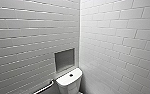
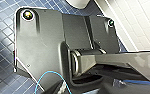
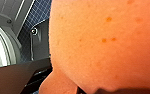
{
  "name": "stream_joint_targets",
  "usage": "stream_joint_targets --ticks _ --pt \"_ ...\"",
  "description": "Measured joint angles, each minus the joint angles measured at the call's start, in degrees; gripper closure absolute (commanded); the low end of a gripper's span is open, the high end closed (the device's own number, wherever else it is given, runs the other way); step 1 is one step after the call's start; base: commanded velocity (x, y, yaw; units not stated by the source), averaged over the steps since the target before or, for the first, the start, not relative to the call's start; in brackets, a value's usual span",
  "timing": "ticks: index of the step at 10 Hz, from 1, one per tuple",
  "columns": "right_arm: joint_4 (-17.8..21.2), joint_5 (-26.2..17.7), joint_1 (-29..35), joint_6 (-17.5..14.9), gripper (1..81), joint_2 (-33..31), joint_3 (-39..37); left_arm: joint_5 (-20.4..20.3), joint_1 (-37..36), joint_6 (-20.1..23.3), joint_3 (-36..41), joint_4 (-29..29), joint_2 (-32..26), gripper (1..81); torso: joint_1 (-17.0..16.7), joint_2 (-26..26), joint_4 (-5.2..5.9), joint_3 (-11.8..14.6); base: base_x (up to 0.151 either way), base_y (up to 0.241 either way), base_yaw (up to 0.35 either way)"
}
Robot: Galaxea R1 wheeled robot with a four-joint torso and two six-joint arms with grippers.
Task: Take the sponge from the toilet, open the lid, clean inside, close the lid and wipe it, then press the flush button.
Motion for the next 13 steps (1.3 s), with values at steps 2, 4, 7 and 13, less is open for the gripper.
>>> stream_joint_targets --ticks 2,4,7,13 --pt "0.0 0.01 0.02 0.0 81.1 0.0 0.0 -0.01 -0.02 0.0 0.05 0.0 0.0 1.0 0.0 0.0 0.0 0.0 0.091 0.0 0.0" --pt "0.0 -0.02 0.0 0.0 81.1 0.06 0.0 -0.06 -0.02 0.0 0.09 0.0 0.0 1.0 0.0 0.0 0.0 0.0 0.091 0.0 0.0" --pt "0.0 0.0 0.0 0.0 81.1 0.15 -0.38 -0.06 0.11 0.0 0.2 0.0 0.07 1.0 0.0 0.0 0.0 0.0 0.091 0.0 0.0" --pt "-0.02 -0.05 0.0 0.0 81.1 0.12 -0.68 -1.06 -0.02 0.0 0.24 0.0 0.07 1.0 0.02 0.02 0.0 0.0 0.087 0.0 0.0"
